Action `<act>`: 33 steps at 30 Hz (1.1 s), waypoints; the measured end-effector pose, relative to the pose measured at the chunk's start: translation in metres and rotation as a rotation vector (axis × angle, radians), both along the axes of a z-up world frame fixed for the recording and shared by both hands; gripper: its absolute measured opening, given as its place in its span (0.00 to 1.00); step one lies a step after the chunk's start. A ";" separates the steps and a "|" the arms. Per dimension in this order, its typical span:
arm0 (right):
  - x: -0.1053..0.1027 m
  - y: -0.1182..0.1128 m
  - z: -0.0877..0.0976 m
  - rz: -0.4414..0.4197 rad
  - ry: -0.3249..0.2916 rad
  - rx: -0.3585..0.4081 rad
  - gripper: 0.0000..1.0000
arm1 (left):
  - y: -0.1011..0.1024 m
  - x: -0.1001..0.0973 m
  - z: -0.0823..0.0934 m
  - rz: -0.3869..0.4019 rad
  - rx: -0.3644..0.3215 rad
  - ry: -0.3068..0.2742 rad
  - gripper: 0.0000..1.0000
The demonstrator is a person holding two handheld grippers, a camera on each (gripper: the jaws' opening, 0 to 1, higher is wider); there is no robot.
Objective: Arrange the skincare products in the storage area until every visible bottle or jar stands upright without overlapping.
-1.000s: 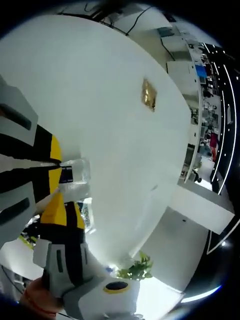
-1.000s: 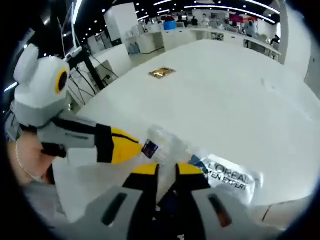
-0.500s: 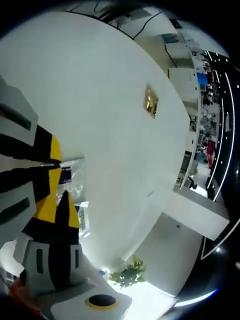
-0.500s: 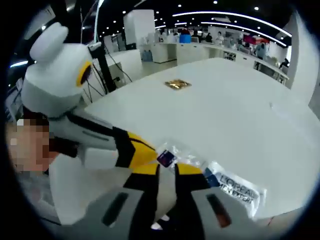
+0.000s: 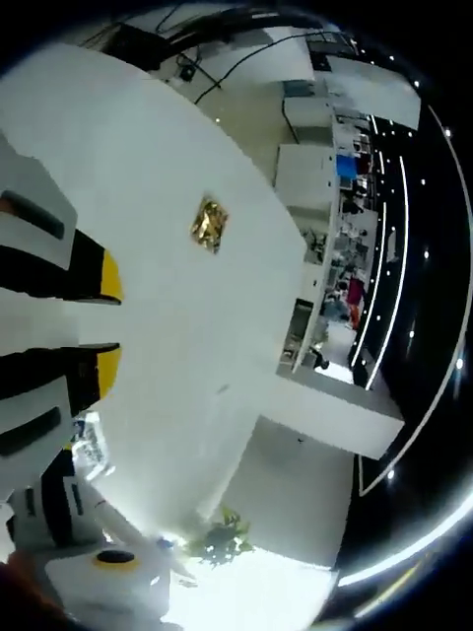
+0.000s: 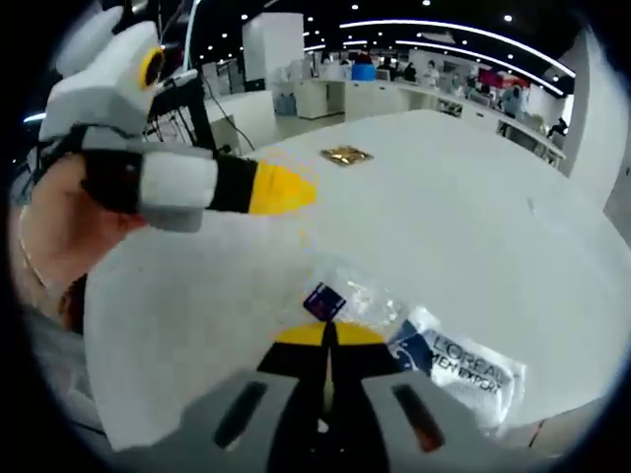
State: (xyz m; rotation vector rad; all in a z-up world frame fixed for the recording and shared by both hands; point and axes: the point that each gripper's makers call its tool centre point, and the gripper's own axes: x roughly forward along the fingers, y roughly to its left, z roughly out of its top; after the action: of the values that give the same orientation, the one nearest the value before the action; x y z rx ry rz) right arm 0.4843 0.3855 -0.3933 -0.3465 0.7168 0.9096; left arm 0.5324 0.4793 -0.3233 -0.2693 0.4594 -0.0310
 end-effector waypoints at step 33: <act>0.007 -0.001 0.004 0.001 -0.069 0.058 0.02 | 0.101 0.120 -0.065 -0.053 0.316 0.297 0.02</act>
State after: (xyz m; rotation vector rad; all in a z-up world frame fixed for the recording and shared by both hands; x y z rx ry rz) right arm 0.4912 0.3842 -0.3892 -0.3249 0.6259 0.9135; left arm 0.6529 0.5805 -0.3885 0.0509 0.7575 0.0307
